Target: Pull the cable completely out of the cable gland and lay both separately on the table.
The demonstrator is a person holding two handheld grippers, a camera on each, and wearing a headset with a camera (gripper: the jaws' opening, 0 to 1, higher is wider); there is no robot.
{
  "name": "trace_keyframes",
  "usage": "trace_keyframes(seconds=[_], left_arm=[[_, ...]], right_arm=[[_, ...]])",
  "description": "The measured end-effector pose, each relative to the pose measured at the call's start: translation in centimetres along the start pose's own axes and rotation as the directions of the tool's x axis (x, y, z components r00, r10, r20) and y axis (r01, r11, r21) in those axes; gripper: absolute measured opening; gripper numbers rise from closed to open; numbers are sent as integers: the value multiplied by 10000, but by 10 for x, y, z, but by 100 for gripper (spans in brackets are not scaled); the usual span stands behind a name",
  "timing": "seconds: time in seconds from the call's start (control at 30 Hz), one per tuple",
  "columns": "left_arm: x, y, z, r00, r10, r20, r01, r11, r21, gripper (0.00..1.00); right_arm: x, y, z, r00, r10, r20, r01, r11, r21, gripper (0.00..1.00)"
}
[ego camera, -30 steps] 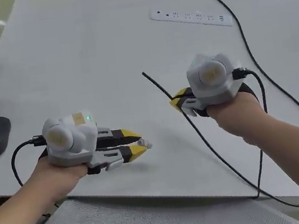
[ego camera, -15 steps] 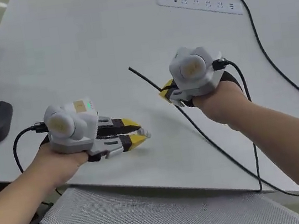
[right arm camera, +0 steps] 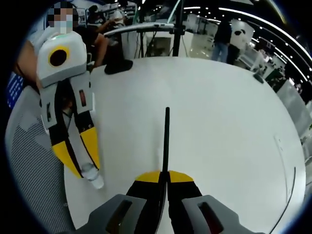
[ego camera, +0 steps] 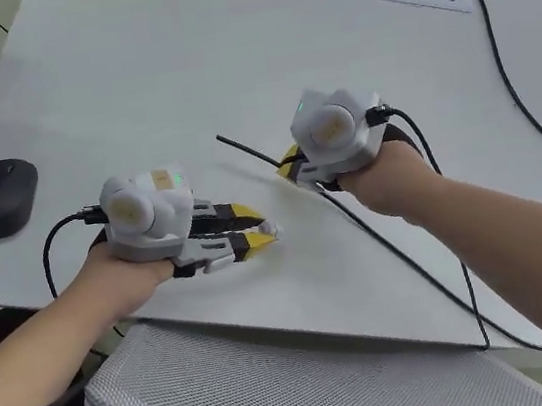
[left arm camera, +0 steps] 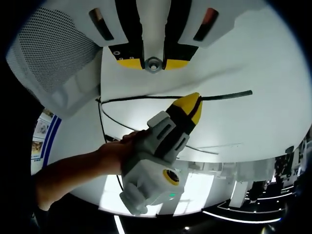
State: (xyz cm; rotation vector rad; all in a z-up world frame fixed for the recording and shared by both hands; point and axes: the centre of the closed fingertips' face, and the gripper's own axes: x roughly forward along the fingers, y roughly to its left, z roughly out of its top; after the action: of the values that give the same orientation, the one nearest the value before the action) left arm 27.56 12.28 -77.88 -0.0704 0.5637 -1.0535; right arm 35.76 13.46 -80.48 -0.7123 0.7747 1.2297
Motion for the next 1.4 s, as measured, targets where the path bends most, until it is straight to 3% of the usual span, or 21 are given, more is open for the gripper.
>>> trace_keyframes(seconds=[0.2,0.47,0.73,0.9,1.4], left_arm=[[2,7,-9,10000,80,-58,-82,9996,-274,15],[4,12,-17,9997,91,-207,-99,9992,-389,15],[5,12,-21,9998,60,-204,-70,9987,-502,15],[5,12,-26,9989,78,-453,-96,9992,-385,15],[4,12,-30,9979,157,-633,-179,9992,-345,16]], right_arm=[[8,8,-2,9994,283,-196,-290,9989,-371,0],[12,10,-4,9986,474,-255,-480,9985,-266,0],[18,13,-7,9974,644,-317,-653,9975,-287,0],[20,13,-8,9971,701,-299,-708,9972,-230,0],[20,12,-8,9973,651,-352,-662,9973,-306,0]])
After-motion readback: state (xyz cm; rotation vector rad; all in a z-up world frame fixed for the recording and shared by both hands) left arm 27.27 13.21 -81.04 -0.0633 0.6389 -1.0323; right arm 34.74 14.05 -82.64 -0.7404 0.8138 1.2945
